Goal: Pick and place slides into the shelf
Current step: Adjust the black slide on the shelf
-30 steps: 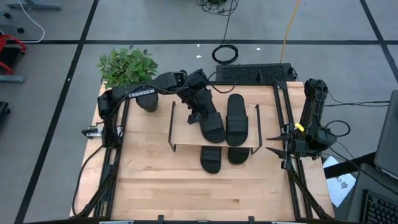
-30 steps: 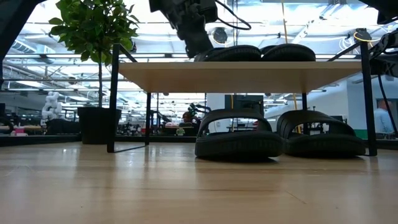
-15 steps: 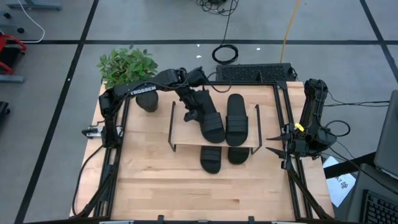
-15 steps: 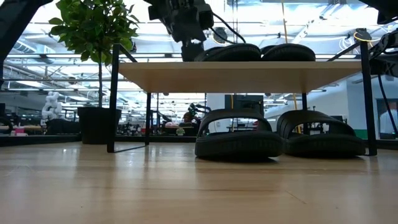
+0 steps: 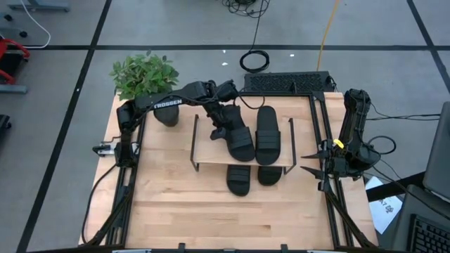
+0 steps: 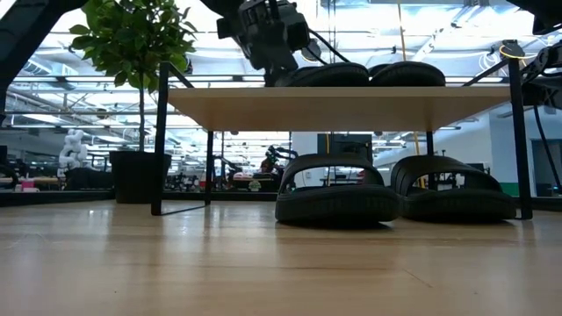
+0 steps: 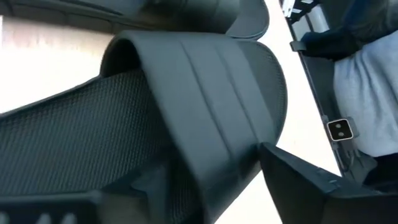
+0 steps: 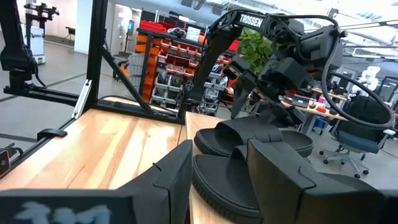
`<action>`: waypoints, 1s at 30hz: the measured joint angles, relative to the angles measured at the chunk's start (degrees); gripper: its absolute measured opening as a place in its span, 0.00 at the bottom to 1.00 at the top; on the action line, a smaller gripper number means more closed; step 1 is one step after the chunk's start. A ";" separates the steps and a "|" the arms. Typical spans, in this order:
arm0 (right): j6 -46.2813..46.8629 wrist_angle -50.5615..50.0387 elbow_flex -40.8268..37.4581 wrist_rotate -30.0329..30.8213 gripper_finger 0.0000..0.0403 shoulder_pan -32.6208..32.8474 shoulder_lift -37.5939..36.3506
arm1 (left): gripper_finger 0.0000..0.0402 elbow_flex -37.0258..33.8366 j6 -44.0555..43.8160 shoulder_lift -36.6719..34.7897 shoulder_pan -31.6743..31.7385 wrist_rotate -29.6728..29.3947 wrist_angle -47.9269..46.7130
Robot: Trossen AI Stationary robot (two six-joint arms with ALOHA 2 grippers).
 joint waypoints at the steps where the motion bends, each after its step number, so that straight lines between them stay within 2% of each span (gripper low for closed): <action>1: 0.00 -0.01 0.00 0.00 0.36 0.00 0.00 | 0.53 0.01 0.17 0.00 0.00 0.30 0.10; 4: 0.02 -0.02 0.00 0.00 0.36 0.00 0.00 | 0.40 0.02 1.00 -0.02 -0.03 0.70 -0.02; 10: 0.04 0.00 0.00 0.00 0.36 0.00 0.00 | 0.06 0.12 6.44 -0.14 -0.04 2.61 -0.69; 11: 0.04 -0.02 0.00 0.00 0.36 0.00 0.00 | 0.04 0.13 7.37 -0.20 0.00 3.12 -0.81; 21: 0.00 -0.01 0.00 0.00 0.36 0.00 0.00 | 0.01 0.11 15.24 -0.09 1.65 10.58 -6.26; 30: -1.60 -0.10 0.00 -0.01 0.36 0.00 0.00 | 0.00 2.42 24.13 -0.04 3.21 11.47 -23.65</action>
